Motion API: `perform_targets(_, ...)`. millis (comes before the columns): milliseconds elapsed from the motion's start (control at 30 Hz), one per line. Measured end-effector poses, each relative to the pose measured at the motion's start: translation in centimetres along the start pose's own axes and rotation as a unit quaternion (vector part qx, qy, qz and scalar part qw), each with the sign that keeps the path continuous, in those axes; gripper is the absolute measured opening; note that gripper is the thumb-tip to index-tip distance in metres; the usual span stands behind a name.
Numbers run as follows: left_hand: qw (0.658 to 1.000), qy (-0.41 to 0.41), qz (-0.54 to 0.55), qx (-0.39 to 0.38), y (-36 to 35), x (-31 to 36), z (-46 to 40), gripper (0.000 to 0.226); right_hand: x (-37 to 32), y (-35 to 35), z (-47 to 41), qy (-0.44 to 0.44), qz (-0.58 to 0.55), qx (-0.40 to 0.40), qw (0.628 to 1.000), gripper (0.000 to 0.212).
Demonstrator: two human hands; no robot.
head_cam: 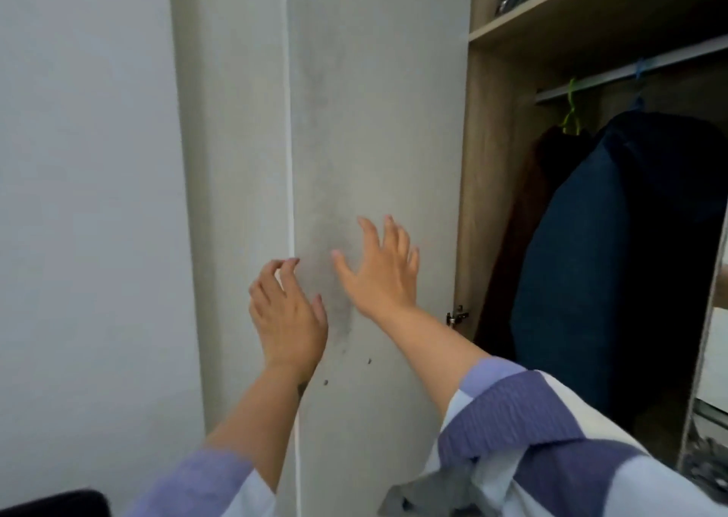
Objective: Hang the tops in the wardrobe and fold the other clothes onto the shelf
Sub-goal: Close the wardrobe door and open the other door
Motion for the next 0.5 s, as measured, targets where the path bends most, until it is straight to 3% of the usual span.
perform_targets(67,0.992,0.088,0.089,-0.035,0.5,-1.7,-0.4,0.071,-2.8,0.0,-0.4,0.02,-0.02,-0.013,1.0,0.075)
perform_targets(167,0.941,0.188,0.241,-0.145,-0.7,-3.5,-0.5,0.072,-5.7,-0.5,-1.7,0.016,-0.051,-0.028,0.998,0.086)
perform_targets(233,0.932,0.195,0.259,-0.165,-1.1,-4.0,-0.2,0.059,-6.8,-1.1,-2.5,-0.003,-0.065,-0.038,0.997,0.091)
perform_targets(367,0.948,0.171,0.24,-0.122,-0.9,-3.8,0.3,0.04,-7.4,-2.6,-3.0,-0.047,-0.091,-0.052,0.993,0.094)
perform_targets(500,0.96,0.124,0.231,-0.1,0.1,-2.3,1.1,0.027,-6.1,-2.0,-1.9,-0.057,-0.063,-0.013,0.996,0.09)
Point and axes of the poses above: each hand's wrist, its own z-axis away from the middle knuckle, its own y-axis out of the back of the hand, x = y × z, the point moved 5 cm from there along -z, towards the middle knuckle, and after that the axes turned 15 degrees about z, right-handed, at the moved point
